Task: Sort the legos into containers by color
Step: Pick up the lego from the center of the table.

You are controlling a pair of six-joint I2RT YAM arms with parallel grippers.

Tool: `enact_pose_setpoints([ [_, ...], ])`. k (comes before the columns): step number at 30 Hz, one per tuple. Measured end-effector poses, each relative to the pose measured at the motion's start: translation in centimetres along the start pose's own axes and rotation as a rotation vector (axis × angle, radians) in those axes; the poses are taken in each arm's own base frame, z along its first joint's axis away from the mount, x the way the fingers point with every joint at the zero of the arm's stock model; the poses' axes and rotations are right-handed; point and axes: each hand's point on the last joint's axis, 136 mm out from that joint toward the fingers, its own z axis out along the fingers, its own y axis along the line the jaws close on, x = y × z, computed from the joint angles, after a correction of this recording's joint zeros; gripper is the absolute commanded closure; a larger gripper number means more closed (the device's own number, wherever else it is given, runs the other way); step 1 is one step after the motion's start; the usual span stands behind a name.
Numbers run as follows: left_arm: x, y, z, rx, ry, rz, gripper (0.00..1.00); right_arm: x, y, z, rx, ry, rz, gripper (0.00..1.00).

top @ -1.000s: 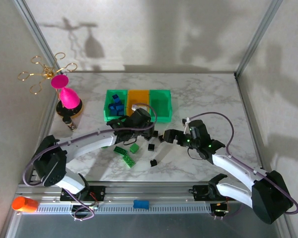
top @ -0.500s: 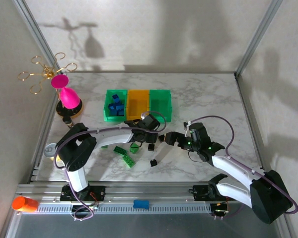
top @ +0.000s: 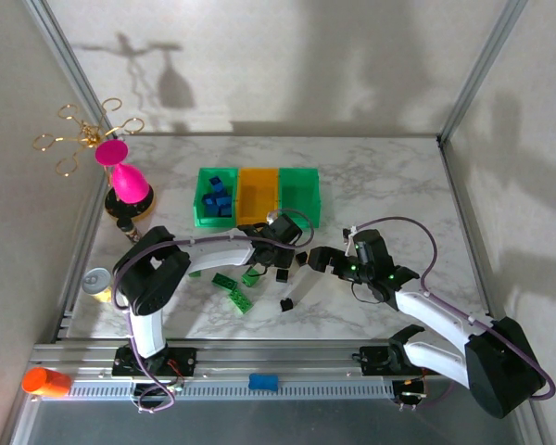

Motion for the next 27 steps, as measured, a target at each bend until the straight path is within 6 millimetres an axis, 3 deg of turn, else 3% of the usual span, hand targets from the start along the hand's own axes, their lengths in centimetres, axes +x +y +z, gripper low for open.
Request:
enact_pose_setpoints([
  [7, 0.0, 0.2, 0.2, -0.009, -0.001, 0.004, 0.6, 0.0, -0.1, 0.1, 0.002, -0.001, 0.002, 0.01],
  [16, -0.1, 0.4, 0.0, -0.021, -0.006, 0.005, 0.62, -0.1, -0.2, 0.1, 0.002, -0.003, 0.002, 0.01],
  [21, -0.8, 0.8, -1.6, -0.032, -0.033, 0.001, 0.6, -0.2, -0.1, 0.1, 0.002, -0.004, -0.014, 0.01],
  [27, -3.0, 2.3, -4.2, -0.048, -0.098, -0.031, 0.6, -1.5, 1.1, 0.0, -0.019, -0.024, -0.047, 0.01],
])
